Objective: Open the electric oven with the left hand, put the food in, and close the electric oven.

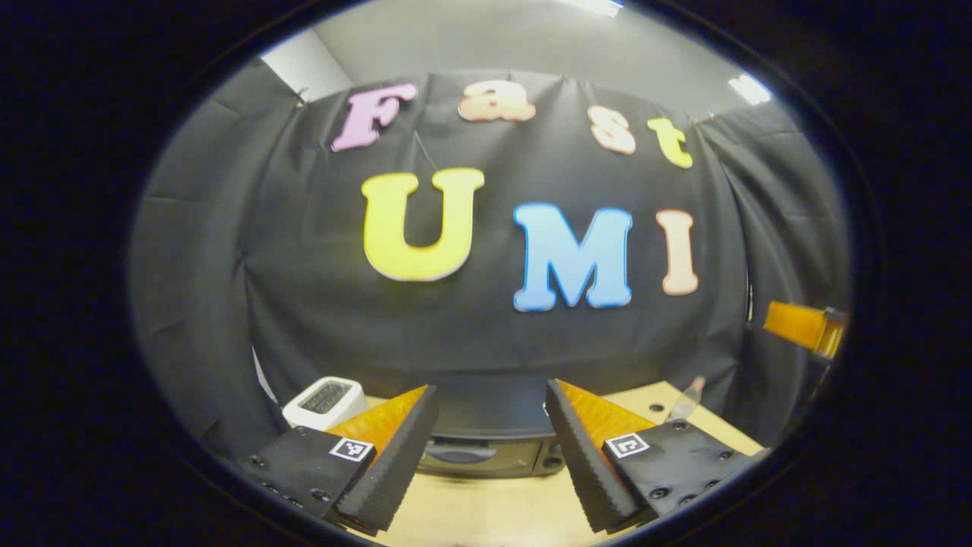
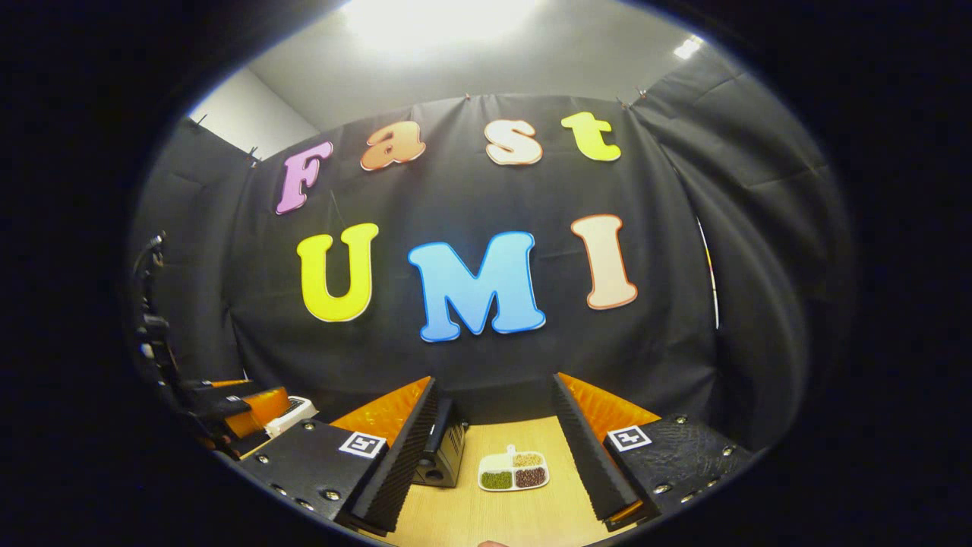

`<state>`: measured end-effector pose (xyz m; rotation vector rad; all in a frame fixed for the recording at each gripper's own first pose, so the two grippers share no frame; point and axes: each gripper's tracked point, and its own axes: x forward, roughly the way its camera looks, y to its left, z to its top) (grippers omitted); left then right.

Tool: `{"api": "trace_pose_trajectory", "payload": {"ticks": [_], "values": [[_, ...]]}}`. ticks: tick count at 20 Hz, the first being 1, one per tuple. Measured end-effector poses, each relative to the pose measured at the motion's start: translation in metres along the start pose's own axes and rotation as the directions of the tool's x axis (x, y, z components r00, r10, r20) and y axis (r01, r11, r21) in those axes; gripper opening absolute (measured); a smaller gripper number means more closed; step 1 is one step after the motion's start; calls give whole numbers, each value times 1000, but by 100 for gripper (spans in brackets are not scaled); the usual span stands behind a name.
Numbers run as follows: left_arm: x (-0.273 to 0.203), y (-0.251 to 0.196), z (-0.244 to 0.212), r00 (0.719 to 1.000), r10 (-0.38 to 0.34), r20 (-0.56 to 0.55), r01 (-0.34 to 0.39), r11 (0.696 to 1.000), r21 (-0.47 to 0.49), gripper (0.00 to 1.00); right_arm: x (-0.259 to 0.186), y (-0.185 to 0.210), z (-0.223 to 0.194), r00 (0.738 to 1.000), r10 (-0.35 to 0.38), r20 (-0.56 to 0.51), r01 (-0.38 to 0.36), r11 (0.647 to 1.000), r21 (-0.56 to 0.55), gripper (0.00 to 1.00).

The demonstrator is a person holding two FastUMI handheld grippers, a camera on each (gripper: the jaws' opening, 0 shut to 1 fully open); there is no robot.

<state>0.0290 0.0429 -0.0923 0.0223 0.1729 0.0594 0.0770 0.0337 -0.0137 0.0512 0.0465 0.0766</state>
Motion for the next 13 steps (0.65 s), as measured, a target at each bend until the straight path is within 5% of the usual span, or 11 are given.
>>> {"api": "trace_pose_trajectory", "payload": {"ticks": [4,13], "values": [[-30,-11,44,996,38,84,-36,999,-30,98,2,13,14,998,42,37,-43,999,8,91],[-43,18,46,997,4,75,-3,1000,-20,98,-9,40,15,1000,22,3,-22,1000,13,91]]}}
